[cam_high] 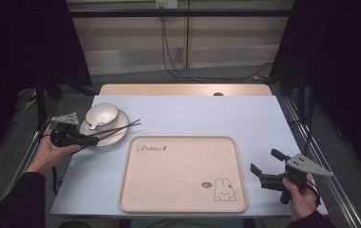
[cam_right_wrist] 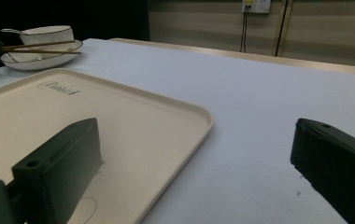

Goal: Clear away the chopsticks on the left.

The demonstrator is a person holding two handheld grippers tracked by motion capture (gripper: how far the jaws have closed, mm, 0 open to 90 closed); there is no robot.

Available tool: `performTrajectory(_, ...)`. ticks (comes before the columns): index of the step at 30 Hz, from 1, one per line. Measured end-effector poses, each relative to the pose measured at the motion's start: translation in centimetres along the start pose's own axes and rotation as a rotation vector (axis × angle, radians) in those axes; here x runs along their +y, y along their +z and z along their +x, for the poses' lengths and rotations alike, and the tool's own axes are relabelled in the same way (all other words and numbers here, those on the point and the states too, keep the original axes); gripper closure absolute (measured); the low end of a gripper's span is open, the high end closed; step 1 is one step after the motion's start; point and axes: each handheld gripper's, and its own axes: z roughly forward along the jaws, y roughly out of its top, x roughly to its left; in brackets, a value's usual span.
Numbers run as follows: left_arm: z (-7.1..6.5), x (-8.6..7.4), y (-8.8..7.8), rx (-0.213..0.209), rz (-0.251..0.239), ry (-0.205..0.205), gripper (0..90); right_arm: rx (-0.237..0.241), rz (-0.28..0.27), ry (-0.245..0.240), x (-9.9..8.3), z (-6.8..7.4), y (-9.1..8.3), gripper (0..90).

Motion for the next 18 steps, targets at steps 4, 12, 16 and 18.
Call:
performTrajectory(4, -0.9, 0.2, -0.6, 0.005, -0.031, -0.04, 84.6, -0.001, -0.001, 0.001, 0.0, 0.0, 0.0, 1.6)
performTrajectory(12, -3.4, 0.0, -1.8, 0.017, -0.101, -0.062, 84.7, 0.002, -0.005, -0.003, 0.0, 0.0, 0.0, 1.6)
performTrajectory(16, -4.6, -0.3, -2.3, 0.035, -0.116, -0.08, 84.7, 0.006, -0.005, -0.005, 0.1, 0.1, -0.1, 1.6)
performTrajectory(18, -5.2, -0.5, -2.5, 0.05, -0.141, -0.105, 84.7, 0.007, -0.004, -0.003, 0.1, 0.1, -0.1, 1.6)
